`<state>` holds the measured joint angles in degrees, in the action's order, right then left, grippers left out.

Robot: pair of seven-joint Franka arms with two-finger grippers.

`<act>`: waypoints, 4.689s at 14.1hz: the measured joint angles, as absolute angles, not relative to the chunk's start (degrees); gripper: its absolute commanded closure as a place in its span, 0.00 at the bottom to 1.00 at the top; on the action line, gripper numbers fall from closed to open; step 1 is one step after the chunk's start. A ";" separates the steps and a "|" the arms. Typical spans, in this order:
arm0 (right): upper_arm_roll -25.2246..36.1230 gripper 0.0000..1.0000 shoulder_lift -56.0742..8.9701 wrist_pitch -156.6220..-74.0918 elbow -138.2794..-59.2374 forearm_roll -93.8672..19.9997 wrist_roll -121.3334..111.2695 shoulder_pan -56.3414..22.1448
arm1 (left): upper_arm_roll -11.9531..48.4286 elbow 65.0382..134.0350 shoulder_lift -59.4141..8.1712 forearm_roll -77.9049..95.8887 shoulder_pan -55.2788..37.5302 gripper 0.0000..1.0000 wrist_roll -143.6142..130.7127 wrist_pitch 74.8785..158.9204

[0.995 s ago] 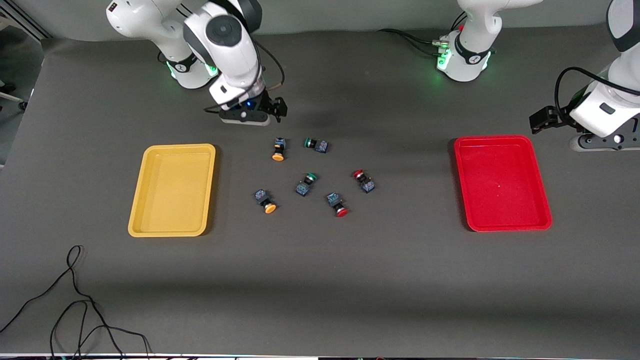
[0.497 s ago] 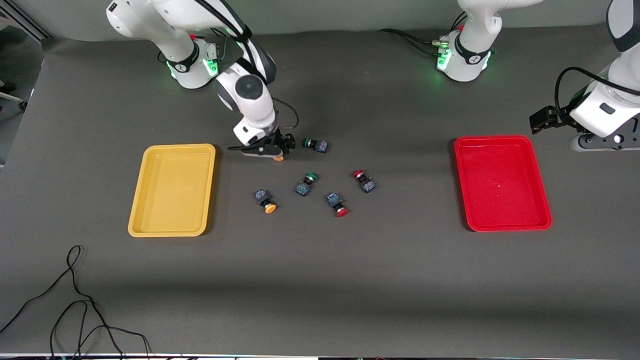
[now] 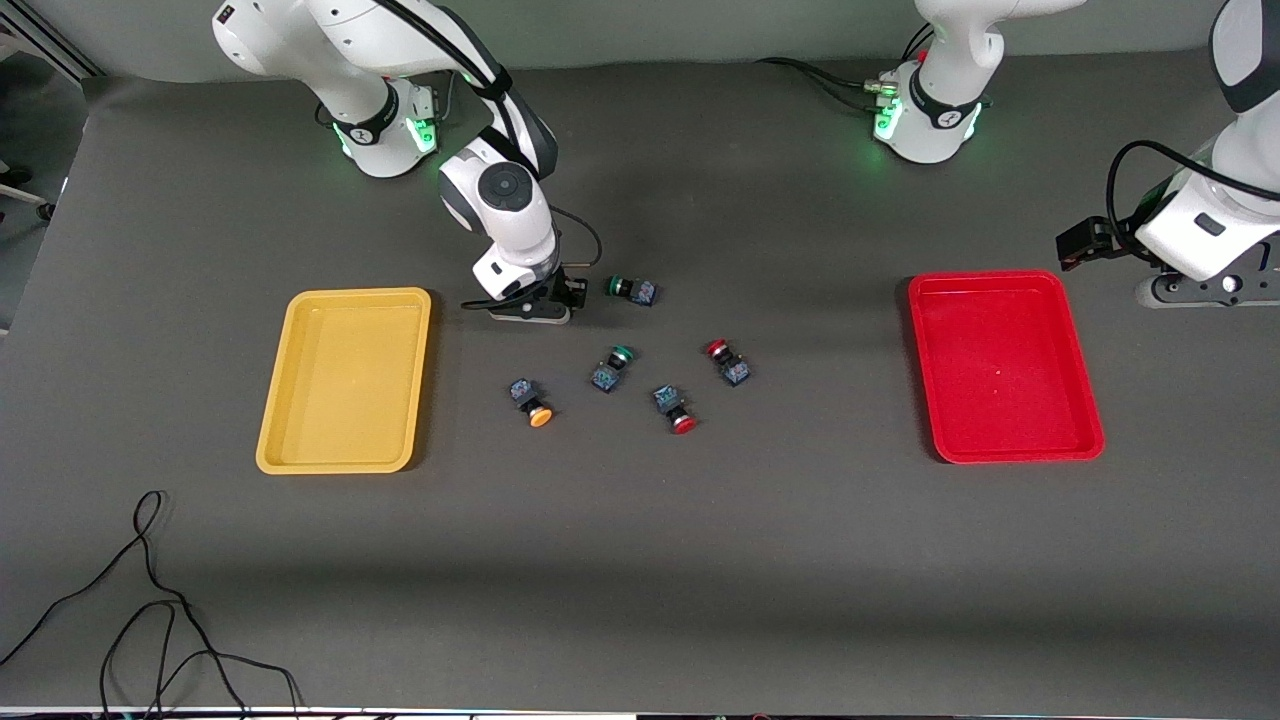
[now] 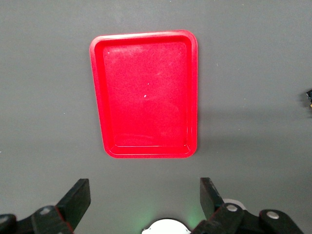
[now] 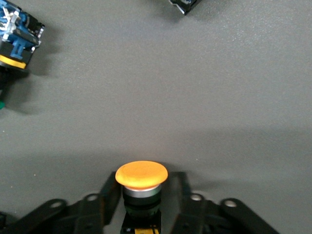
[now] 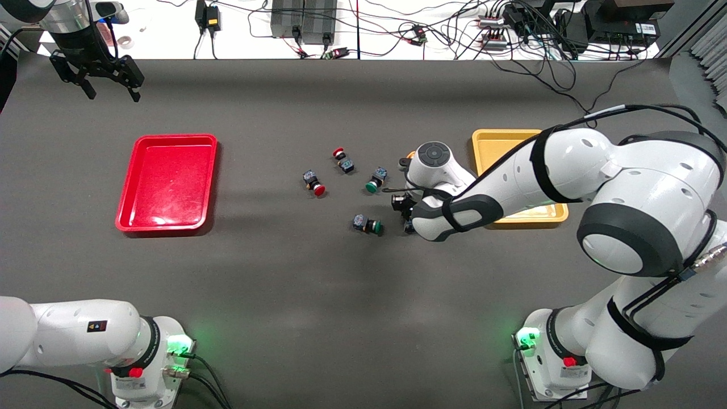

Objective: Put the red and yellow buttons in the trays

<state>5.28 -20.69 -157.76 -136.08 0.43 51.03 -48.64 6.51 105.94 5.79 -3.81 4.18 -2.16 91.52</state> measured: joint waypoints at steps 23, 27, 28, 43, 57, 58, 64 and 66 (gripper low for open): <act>49.63 0.91 -7.59 -127.89 -124.10 -5.06 -14.60 -46.43 | 7.53 118.30 -5.84 1.61 -19.87 0.00 -33.05 115.56; 49.58 0.91 -13.81 -139.59 -132.62 -13.99 -20.02 -46.27 | 7.65 116.00 -17.82 1.53 -28.75 0.01 -47.55 126.91; 49.55 0.91 -16.43 -140.17 -132.62 -18.60 -23.28 -46.27 | 7.62 113.94 -20.68 1.53 -29.21 0.02 -49.36 127.49; 51.24 0.00 -26.82 -120.89 -112.53 -25.85 -23.85 -45.24 | 7.28 105.97 -35.20 1.59 -31.41 1.00 -59.87 134.71; 40.15 0.00 -33.87 -137.08 -110.78 -31.38 -2.70 -65.41 | 5.08 106.68 -15.24 -3.87 -1.82 1.00 -11.30 100.78; 38.66 0.00 -35.26 -140.08 -111.43 -31.79 -3.13 -65.32 | 5.02 108.41 -15.39 -4.18 0.87 1.00 -7.36 103.12; 35.70 0.83 -40.51 -146.07 -112.03 -37.60 -5.92 -65.18 | 5.10 126.75 -16.96 -5.70 6.22 0.56 -2.25 126.79; 35.73 0.91 -40.51 -146.07 -111.98 -37.62 -5.97 -64.96 | 5.26 128.73 -17.66 -5.68 6.27 0.00 -2.26 129.13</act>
